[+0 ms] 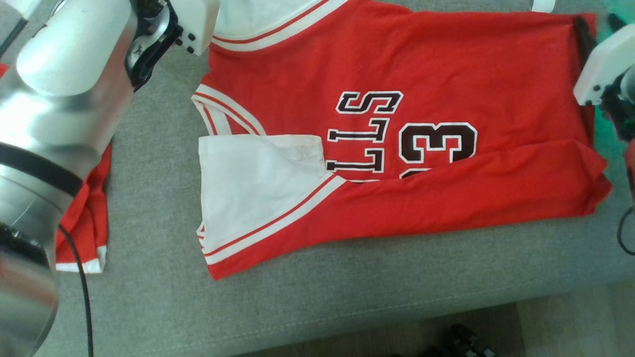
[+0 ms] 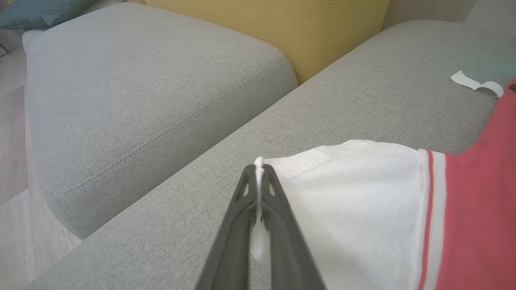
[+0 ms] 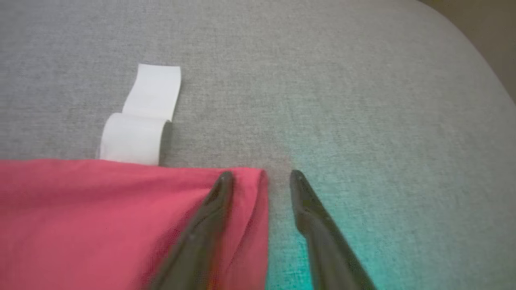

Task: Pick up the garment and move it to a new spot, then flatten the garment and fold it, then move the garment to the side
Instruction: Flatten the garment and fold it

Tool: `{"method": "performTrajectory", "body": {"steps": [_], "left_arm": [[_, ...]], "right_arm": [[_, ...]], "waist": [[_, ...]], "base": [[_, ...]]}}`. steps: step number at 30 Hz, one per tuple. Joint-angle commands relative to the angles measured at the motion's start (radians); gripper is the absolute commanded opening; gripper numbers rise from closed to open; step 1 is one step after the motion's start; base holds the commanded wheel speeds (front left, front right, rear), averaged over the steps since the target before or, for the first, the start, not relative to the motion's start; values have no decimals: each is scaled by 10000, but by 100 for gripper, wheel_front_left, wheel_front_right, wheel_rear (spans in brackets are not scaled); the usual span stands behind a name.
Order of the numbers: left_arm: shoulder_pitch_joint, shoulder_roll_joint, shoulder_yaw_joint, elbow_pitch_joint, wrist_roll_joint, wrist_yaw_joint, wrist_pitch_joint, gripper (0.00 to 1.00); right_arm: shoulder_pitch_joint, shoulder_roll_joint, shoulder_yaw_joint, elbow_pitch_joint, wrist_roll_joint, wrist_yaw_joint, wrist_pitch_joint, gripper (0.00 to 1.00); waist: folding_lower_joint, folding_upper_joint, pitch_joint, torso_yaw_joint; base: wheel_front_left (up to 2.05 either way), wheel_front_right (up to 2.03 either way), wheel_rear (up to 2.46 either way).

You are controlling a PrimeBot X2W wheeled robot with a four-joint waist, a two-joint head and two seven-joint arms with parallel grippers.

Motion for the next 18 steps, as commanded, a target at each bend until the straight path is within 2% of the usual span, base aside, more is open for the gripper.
{"method": "performTrajectory", "body": {"steps": [1,6,12,18], "left_arm": [[-429,238,234,-178,-7,87,-61,0],[-448,294,230,-86,-12,160,-147,0],[-617,351,365,-84,-110,219,-371,0],[-925,389,533,21,-83,526,-702,0]], "right_arm": [[129,55,241,-20,92,-7,165,0],[-35,-194,560,-135,504,-7,-112,0],[-598,-526,452,-274,665,-7,-1317,0],[-1475,-626,265,3,354,-7,-2406,0]], "waist": [[0,0,0,11],[0,0,-5,58],[0,0,64,176],[0,0,234,324]], "base": [[0,0,0],[0,0,0],[0,0,0],[0,0,0]]}}
